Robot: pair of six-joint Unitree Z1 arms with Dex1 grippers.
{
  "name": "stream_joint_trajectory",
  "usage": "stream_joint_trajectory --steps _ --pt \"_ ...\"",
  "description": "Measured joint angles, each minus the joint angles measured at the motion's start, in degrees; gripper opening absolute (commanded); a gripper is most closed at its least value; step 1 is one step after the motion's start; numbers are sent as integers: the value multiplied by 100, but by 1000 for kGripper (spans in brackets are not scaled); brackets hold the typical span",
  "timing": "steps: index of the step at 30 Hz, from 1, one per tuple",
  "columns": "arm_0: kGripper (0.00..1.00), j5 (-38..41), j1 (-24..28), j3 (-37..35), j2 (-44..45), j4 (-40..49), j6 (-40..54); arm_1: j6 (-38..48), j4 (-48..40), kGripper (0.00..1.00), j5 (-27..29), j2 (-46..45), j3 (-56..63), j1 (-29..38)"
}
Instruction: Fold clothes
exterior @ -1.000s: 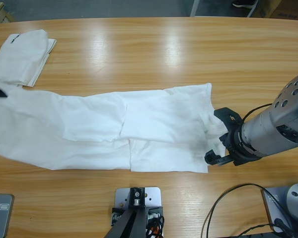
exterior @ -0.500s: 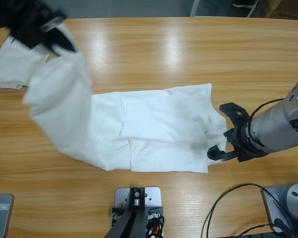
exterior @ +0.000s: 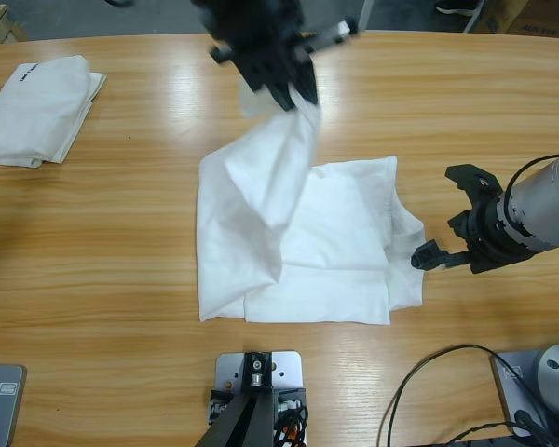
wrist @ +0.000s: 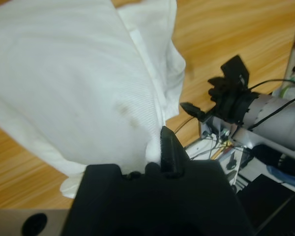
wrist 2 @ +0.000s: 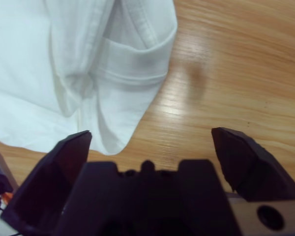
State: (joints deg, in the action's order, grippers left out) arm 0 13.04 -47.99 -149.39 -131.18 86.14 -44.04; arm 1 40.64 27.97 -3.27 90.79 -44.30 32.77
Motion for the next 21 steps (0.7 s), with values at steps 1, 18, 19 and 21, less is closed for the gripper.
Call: stream_joint_trajectory --steps 1,18,19,21 --pt "0 23 -98 -13 -93 6 -20 0 0 1000 0 0 0 -2" --pt "0 320 -482 -21 -1145 12 -233 -1 0 1000 0 20 2 -4" --pt "0 331 -483 -21 -1223 12 -246 -1 -1 1000 0 32 2 -4" --pt "0 425 -483 -22 -1343 12 -278 -1 -1 1000 0 45 6 -4"
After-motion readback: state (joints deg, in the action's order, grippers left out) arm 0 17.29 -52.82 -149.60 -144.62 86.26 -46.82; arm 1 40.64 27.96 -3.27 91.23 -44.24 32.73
